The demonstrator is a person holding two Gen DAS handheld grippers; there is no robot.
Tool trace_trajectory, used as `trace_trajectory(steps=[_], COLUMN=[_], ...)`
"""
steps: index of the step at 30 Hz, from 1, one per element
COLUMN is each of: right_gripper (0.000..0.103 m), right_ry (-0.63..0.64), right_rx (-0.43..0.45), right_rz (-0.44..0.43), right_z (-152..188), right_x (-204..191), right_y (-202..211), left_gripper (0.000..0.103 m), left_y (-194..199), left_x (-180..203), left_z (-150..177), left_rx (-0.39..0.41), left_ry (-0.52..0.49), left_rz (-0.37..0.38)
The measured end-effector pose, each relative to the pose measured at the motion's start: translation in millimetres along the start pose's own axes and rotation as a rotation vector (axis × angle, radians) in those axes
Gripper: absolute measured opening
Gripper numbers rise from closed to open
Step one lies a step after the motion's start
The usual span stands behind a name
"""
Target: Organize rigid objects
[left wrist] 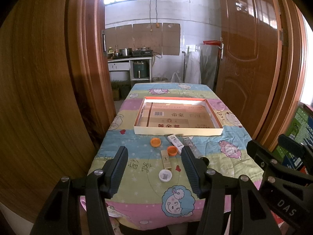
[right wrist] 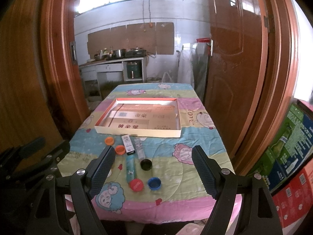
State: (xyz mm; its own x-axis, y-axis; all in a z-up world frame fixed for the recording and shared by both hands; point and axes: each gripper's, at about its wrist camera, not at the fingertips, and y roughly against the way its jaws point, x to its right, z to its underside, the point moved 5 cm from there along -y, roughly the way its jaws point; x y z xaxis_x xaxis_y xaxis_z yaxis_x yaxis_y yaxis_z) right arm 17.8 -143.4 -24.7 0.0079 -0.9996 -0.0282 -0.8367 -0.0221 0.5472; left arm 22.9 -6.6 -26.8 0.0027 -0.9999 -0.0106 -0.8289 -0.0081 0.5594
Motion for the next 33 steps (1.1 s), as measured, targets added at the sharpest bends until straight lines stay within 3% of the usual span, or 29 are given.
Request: trace_trajectory(steps=[11, 19, 23, 29, 33], right_gripper=[0.082, 0.082, 0.082, 0.082, 0.082], right_ry=[-0.031, 0.026, 0.050, 0.054, 0.059], right_rx=[-0.053, -0.109, -0.147, -0.183, -0.205], right_rz=[-0.016, -0.037, -0.036, -0.075, -0.080], right_z=[14, 52, 73, 90, 99], right_x=[13, 20, 24, 28, 30], right_y=[-17, -52, -72, -95, -106], left_gripper=[0.057, 0.057, 0.057, 0.057, 0.057], left_y=[-11, -53, -68, -88, -103], left_x=[-4, 1, 7, 10, 13], left_z=[9, 41, 51, 59, 70], left_rx=[-0.028, -0.098, -0.095, -0.100, -0.148], left_ry=[0.009, -0.014, -0.023, -0.018, -0.024], left_rz=[0.034, 0.094, 0.100, 0.115, 0.137])
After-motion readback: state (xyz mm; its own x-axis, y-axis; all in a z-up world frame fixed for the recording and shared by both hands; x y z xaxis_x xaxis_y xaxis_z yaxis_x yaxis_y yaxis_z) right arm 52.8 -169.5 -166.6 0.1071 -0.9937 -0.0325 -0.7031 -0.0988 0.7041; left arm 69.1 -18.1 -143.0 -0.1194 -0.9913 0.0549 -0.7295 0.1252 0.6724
